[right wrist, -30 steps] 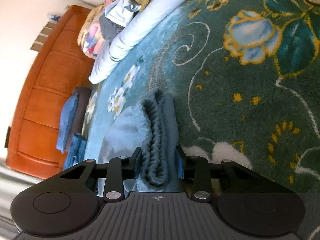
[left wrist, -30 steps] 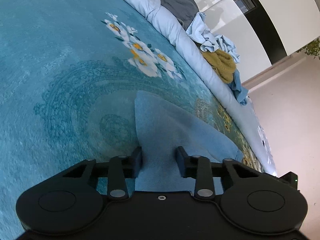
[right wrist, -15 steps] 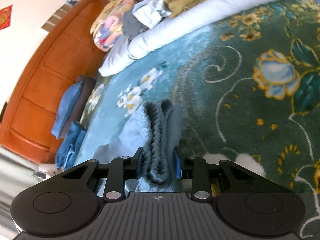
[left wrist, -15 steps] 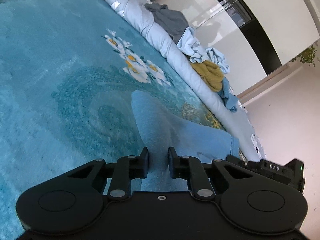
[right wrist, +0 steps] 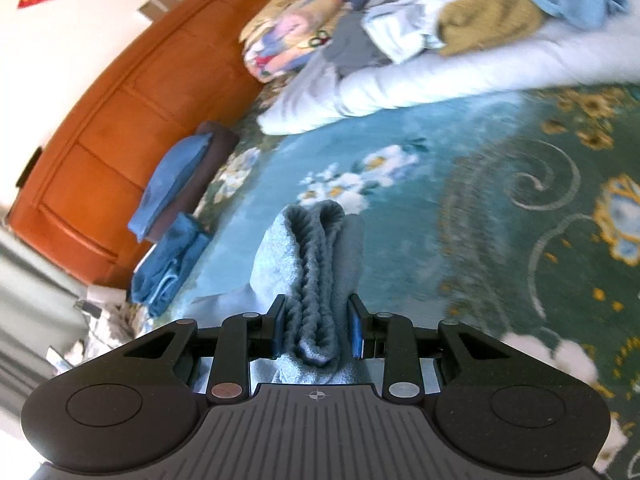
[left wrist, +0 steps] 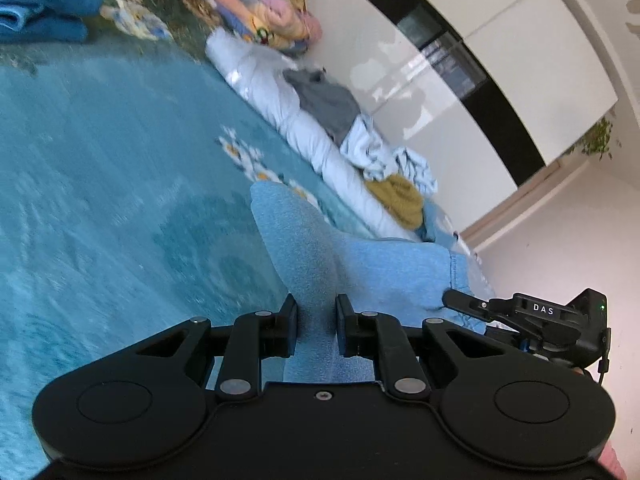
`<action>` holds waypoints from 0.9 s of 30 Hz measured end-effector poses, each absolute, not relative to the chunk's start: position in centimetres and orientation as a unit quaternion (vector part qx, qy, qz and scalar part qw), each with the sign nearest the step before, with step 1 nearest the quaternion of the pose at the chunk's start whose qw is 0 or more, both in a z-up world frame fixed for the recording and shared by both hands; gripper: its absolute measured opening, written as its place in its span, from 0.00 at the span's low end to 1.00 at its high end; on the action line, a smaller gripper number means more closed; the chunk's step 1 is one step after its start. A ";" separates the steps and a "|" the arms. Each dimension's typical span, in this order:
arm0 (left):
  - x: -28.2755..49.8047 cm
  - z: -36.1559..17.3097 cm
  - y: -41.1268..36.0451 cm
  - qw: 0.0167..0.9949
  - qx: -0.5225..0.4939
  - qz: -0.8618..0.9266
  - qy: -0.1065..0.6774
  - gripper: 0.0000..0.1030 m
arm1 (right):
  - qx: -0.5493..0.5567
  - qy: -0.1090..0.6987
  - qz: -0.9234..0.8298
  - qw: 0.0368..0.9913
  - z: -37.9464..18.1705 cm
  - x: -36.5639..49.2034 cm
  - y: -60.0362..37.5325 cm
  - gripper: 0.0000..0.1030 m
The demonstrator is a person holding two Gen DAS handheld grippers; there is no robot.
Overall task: Fold clothes
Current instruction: 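Carry the folded bundle with both tools toward the folded stack by the headboard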
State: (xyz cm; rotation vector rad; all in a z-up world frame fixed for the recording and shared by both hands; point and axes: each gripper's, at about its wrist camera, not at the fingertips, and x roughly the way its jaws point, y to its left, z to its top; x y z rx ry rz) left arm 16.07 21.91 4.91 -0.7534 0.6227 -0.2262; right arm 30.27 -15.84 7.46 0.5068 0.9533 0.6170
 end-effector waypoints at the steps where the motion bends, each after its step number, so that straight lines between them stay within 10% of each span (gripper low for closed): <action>1: 15.8 5.1 22.4 0.878 -0.364 -0.106 0.293 0.14 | 0.231 0.445 0.293 0.814 7.9 30.3 -15.1 0.26; 27: 11.8 6.8 39.4 0.888 -0.401 -0.058 0.216 0.14 | 0.142 0.452 0.394 0.788 12.6 33.7 8.0 0.26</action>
